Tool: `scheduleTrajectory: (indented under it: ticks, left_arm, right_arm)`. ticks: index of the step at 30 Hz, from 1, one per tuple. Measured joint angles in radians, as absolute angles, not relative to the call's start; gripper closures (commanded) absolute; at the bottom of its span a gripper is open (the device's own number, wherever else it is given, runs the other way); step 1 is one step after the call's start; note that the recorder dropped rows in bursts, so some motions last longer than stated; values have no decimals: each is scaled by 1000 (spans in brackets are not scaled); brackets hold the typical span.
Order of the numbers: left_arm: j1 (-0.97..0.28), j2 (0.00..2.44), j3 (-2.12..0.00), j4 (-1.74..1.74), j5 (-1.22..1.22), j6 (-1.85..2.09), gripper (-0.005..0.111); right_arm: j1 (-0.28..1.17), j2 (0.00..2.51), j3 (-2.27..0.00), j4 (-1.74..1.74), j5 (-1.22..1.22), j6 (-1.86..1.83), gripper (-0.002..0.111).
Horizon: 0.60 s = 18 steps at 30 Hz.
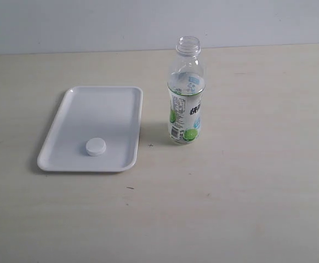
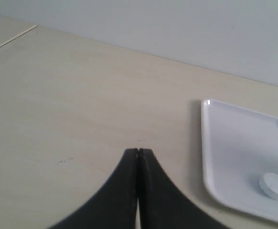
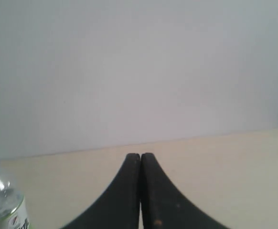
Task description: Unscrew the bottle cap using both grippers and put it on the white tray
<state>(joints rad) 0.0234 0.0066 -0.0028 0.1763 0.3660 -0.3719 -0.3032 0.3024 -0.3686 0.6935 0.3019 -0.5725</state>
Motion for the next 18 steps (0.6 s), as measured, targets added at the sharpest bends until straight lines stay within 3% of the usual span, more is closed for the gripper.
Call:
scheduleTrajectory:
  ticks: [9,18]
  left_arm:
    - [23,7,-3,176,366,-372,107]
    - [23,7,-3,176,366,-371,107]
  right_arm:
    - [-308,305,-358,645,264,-516,108]
    - [-308,280,-358,113,243,270,108]
